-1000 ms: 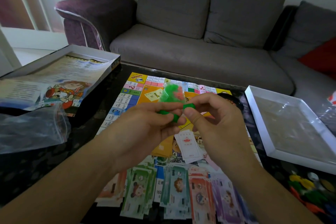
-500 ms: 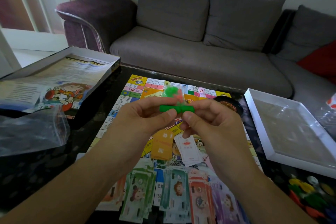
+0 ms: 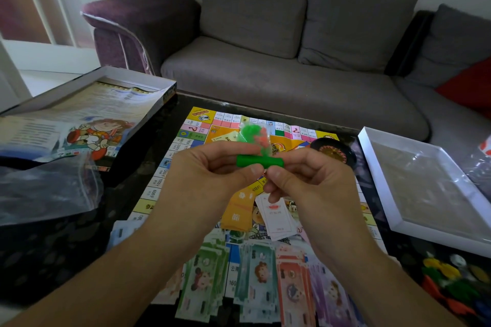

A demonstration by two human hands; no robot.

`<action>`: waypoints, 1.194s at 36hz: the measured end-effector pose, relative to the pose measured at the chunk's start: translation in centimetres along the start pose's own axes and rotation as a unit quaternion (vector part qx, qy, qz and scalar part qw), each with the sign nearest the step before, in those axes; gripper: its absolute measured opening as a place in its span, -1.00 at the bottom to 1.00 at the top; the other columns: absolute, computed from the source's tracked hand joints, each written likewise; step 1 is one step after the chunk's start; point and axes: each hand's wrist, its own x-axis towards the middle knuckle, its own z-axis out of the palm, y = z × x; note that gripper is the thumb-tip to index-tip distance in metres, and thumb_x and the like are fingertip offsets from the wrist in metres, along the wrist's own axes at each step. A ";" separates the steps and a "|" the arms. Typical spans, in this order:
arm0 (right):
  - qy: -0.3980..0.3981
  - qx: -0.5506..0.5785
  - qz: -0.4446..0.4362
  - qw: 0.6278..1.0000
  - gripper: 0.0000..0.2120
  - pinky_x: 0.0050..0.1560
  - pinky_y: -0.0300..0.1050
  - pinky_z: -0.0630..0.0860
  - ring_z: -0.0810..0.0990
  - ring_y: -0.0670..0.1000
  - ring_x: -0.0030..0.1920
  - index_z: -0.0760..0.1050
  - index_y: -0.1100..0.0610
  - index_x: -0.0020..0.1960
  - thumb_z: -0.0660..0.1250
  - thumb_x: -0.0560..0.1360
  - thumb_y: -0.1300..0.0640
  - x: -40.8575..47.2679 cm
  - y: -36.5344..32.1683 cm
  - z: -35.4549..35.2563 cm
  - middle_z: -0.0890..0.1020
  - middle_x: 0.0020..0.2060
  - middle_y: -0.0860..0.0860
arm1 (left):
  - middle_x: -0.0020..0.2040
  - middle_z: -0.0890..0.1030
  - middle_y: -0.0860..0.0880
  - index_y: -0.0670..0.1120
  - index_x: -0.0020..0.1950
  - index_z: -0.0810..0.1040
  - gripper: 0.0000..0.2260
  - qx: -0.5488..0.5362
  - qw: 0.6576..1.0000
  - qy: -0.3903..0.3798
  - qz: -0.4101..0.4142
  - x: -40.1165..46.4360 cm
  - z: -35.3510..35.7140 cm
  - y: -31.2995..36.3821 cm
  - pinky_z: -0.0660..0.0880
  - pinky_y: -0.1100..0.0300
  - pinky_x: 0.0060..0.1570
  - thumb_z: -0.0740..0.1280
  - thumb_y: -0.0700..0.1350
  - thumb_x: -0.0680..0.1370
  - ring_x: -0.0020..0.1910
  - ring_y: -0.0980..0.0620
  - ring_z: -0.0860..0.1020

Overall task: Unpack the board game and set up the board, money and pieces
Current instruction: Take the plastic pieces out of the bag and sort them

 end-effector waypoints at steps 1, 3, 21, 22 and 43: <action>0.002 0.003 -0.002 1.000 -0.89 -0.23 -0.11 0.66 0.71 0.08 -0.29 0.68 0.24 0.03 0.46 0.53 0.38 0.0 0.0 0.0 0.73 -0.27 0.14 | -0.06 0.78 0.01 -0.07 0.01 0.75 -0.77 0.007 1.000 0.000 0.004 0.0 0.0 0.0 0.65 0.26 0.00 0.52 -0.33 0.43 -0.02 0.07 0.75; 0.003 0.008 -0.004 1.000 -0.88 -0.24 -0.13 0.65 0.71 0.08 -0.29 0.68 0.24 0.03 0.45 0.53 0.38 -0.1 0.0 0.2 0.73 -0.27 0.15 | -0.07 0.78 0.02 -0.06 0.01 0.75 -0.77 0.017 1.000 0.000 0.005 0.0 -0.1 0.0 0.64 0.28 0.00 0.52 -0.33 0.43 -0.03 0.08 0.74; -0.089 -0.229 -0.077 0.966 -0.67 0.18 -0.17 0.55 0.60 -0.18 0.07 0.62 -0.31 0.25 0.49 0.56 0.02 1.9 0.8 3.6 0.60 0.00 -0.22 | -0.33 0.48 -0.04 -0.21 0.11 0.64 -0.77 0.033 0.963 -0.104 -0.247 5.3 -4.3 0.1 0.24 0.23 -0.49 0.34 -0.05 0.64 -0.46 0.09 0.36; -0.092 -0.233 -0.068 0.966 -0.63 0.10 -0.25 0.56 0.60 -0.20 0.07 0.57 -0.33 0.31 0.48 0.57 0.00 2.2 0.9 3.8 0.60 0.02 -0.23 | -0.35 0.47 -0.02 -0.21 0.10 0.65 -0.73 0.041 0.963 -0.093 -0.250 5.7 -4.8 0.0 0.20 0.24 -0.49 0.35 0.00 0.64 -0.46 0.10 0.32; -0.167 -0.486 -0.021 0.858 -0.86 0.07 0.08 0.69 0.66 -0.01 -0.02 0.72 0.02 0.03 0.51 0.52 0.21 7.5 8.6 10.7 0.71 -0.03 -0.05 | -0.27 0.53 -0.04 -0.16 -0.13 0.67 -0.78 0.167 0.961 0.093 -0.198 9.4 -10.3 -1.6 0.33 0.19 -0.40 0.32 -0.09 0.61 -0.40 0.04 0.34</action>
